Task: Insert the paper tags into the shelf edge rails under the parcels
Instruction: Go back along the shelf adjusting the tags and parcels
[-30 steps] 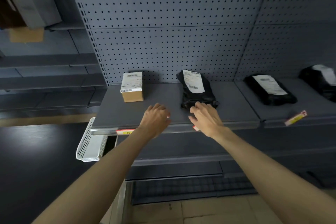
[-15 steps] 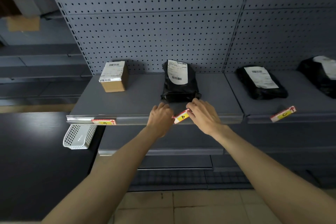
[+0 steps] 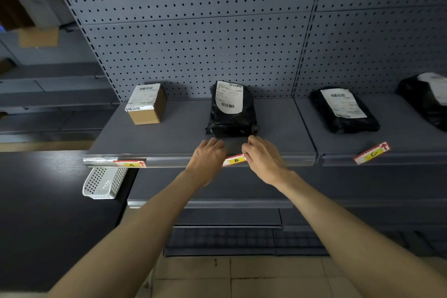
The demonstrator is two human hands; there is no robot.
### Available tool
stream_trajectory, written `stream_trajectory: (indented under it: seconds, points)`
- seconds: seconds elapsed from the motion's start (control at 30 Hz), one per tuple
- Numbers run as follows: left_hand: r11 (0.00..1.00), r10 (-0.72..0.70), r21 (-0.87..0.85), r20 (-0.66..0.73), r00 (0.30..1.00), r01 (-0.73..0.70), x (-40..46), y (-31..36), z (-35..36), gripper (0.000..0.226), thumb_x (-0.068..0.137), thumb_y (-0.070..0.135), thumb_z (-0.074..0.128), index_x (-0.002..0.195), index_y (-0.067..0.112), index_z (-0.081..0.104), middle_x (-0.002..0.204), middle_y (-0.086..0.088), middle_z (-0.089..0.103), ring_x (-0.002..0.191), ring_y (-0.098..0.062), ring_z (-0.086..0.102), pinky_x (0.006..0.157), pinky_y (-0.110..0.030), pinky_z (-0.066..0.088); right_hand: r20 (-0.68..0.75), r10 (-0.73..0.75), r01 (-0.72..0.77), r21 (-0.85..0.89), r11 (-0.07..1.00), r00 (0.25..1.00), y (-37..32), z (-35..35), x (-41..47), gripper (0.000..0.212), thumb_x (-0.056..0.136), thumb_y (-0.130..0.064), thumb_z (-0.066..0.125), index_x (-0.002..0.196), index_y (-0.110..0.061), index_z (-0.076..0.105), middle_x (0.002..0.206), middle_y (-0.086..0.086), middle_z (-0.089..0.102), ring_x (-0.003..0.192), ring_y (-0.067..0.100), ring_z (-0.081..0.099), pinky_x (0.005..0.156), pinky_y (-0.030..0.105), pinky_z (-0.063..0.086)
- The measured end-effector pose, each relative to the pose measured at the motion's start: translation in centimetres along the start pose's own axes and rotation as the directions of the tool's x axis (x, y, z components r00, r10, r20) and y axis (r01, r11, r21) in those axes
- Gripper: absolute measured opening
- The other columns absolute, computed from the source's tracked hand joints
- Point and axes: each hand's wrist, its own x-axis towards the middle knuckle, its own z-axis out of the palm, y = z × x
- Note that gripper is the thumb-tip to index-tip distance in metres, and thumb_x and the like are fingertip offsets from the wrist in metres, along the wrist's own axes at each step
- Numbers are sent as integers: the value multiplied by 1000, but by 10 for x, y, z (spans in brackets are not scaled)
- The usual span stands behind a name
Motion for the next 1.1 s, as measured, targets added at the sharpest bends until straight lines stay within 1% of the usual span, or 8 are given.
stream_trajectory:
  seconds: [0.1,0.27,0.37,0.47,0.53,0.6,0.8,1.1]
  points:
    - [999,41,32,13,999,-42,1,2,-5,22,65,11,82,75,20,64,82,3,57,75,-16,51,63,-27,43,40,12,-12,-3,1000,999,2,5,-7,8,88,-4,64,81,-7,66,83,7,61,73,22,56,67,33,45]
    - [998,46,51,44,998,-49,3,4,-9,23,61,4,81,71,19,66,79,2,59,75,-18,53,63,-27,42,79,76,-74,-33,997,994,-4,12,-9,10,81,2,69,75,-5,67,78,9,63,71,23,57,64,30,37]
    - [999,26,39,92,995,-30,5,6,-3,28,58,-1,80,73,17,65,82,0,61,78,-19,55,65,-27,43,107,105,-98,-61,993,989,-6,12,-7,10,80,4,70,74,-4,68,76,9,64,70,23,59,64,33,43]
    - [1000,-6,13,51,999,6,5,4,-3,25,57,8,84,69,17,64,75,0,61,70,-20,57,58,-28,44,126,98,-89,-74,993,987,-4,6,-8,7,89,-5,62,89,-6,69,88,10,67,80,25,61,73,35,49]
    - [996,-16,-92,-3,1000,16,6,3,-8,9,76,19,71,83,14,67,83,-3,64,79,-23,61,64,-32,47,104,93,-89,-42,995,990,0,-4,-12,16,93,-15,58,103,-5,65,95,11,66,83,26,63,71,34,48]
    - [981,-33,-194,-59,998,21,10,5,-19,18,85,25,58,97,13,65,93,-4,64,89,-25,60,71,-37,50,79,102,-100,-36,994,992,10,-17,-19,27,93,-25,56,112,-5,59,100,10,65,84,25,63,67,33,49]
    - [949,-82,-314,-161,984,28,47,43,-59,31,88,40,55,96,12,67,97,-5,66,96,-25,59,76,-40,51,46,189,-185,-79,980,981,61,-61,-45,42,93,-44,50,114,-8,59,105,8,65,95,25,61,75,39,54]
    - [947,-61,-320,-170,984,4,113,158,-90,37,88,46,54,95,12,68,99,-5,68,103,-25,57,82,-40,51,24,237,-232,-146,962,971,183,-113,-98,41,92,-42,52,114,-9,59,106,9,62,100,26,56,77,39,49]
